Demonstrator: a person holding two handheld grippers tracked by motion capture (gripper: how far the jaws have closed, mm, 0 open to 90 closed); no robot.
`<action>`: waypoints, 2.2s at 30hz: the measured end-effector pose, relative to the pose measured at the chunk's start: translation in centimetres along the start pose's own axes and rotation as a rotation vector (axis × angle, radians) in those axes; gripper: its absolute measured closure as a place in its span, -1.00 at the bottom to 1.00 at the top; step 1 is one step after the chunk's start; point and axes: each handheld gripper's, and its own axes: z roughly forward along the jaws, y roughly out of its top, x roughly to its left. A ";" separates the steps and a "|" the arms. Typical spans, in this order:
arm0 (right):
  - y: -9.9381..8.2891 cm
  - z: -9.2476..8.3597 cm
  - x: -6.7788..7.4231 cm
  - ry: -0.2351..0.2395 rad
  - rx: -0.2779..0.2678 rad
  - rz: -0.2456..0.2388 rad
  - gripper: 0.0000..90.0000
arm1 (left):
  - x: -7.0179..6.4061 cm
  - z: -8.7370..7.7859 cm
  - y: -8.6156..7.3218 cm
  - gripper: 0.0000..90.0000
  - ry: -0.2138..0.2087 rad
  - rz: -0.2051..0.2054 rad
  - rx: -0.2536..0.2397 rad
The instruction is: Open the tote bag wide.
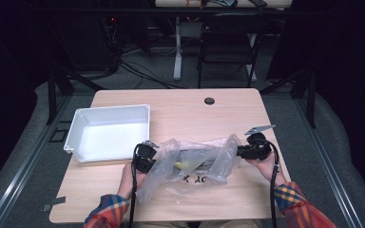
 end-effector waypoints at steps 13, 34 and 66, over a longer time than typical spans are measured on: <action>1.9 -3.5 1.2 0.024 -0.140 -0.168 -0.67 | -0.2 0.0 0.3 0.79 -0.003 0.020 -0.018; 1.1 3.1 -1.2 -0.205 0.022 0.032 1.00 | 0.1 -0.2 -0.4 1.00 0.022 -0.026 0.029; 1.0 -2.7 -1.4 -0.107 -0.029 0.025 0.22 | -1.3 -8.3 -1.0 -0.03 0.093 -0.009 -0.077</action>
